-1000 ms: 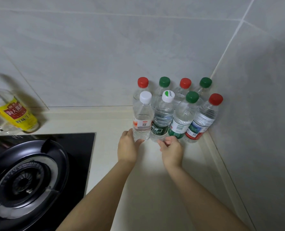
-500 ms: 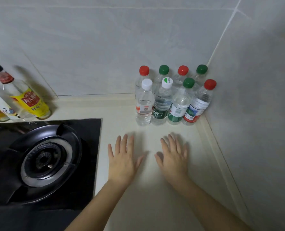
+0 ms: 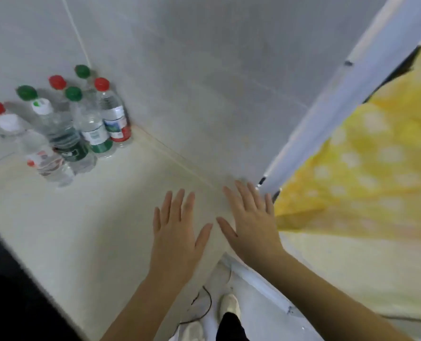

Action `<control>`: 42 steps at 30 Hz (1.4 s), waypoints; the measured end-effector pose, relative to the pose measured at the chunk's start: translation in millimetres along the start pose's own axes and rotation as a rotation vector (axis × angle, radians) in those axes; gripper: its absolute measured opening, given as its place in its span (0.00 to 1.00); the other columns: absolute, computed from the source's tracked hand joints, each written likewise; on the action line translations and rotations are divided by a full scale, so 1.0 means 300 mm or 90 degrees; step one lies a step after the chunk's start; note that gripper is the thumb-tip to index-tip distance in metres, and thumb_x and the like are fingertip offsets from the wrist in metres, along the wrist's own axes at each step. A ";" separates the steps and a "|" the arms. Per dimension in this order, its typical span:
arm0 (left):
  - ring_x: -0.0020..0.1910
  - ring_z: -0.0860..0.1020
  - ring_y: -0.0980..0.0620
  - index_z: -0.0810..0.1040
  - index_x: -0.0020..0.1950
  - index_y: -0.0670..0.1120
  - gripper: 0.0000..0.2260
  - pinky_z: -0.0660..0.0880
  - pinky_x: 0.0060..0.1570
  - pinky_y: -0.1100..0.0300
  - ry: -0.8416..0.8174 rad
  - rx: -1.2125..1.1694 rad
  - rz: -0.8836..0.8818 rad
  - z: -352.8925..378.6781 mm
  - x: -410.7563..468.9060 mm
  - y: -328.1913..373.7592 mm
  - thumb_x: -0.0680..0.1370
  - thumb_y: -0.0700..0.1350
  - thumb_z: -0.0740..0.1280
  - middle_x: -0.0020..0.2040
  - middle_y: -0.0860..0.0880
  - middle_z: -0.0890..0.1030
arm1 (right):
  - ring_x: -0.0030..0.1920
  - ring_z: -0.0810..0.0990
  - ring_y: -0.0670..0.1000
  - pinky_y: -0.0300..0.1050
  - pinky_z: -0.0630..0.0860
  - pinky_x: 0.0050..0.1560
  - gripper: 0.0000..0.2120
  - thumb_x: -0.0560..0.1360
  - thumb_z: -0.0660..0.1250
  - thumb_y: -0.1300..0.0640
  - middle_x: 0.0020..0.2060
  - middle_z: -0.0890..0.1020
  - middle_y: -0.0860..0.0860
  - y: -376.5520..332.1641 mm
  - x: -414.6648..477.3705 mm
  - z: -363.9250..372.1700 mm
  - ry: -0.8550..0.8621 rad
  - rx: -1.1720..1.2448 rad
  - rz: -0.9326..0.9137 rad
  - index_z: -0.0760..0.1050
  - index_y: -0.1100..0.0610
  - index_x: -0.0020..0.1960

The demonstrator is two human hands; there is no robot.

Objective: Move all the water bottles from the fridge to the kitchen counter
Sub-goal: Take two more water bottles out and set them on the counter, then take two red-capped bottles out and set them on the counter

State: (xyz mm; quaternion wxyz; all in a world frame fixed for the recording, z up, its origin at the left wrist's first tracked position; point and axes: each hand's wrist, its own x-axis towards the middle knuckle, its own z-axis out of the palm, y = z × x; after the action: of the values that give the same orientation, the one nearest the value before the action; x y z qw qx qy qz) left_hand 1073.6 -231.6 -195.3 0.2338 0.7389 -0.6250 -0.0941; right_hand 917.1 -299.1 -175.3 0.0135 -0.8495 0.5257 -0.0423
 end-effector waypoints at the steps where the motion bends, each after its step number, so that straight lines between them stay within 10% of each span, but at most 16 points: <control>1: 0.76 0.59 0.42 0.62 0.75 0.46 0.29 0.60 0.72 0.41 -0.008 -0.009 0.060 0.001 0.019 0.075 0.79 0.62 0.50 0.75 0.44 0.66 | 0.74 0.66 0.60 0.68 0.61 0.70 0.29 0.78 0.52 0.39 0.73 0.70 0.55 0.058 -0.046 -0.046 0.022 0.007 0.048 0.65 0.51 0.74; 17: 0.73 0.63 0.42 0.66 0.74 0.44 0.27 0.66 0.68 0.40 -0.054 -0.175 0.748 0.173 -0.179 1.338 0.78 0.58 0.56 0.72 0.43 0.69 | 0.75 0.62 0.62 0.69 0.59 0.71 0.29 0.78 0.53 0.40 0.75 0.66 0.57 0.780 -1.095 -0.492 0.290 -0.138 0.664 0.63 0.52 0.75; 42: 0.72 0.66 0.41 0.68 0.73 0.45 0.29 0.68 0.66 0.38 -0.187 -0.419 1.155 0.565 -1.232 2.677 0.75 0.55 0.68 0.71 0.43 0.71 | 0.75 0.64 0.61 0.67 0.56 0.72 0.28 0.76 0.62 0.45 0.74 0.67 0.56 1.323 -2.424 -0.721 0.326 -0.394 1.167 0.63 0.51 0.74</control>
State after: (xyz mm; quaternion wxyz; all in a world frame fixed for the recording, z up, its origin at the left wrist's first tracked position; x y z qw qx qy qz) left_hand 219.9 -0.5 -28.1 0.3320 -0.1444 -0.9217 -0.1391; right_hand 221.8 178.7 -28.5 -0.2947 -0.0472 0.9526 -0.0586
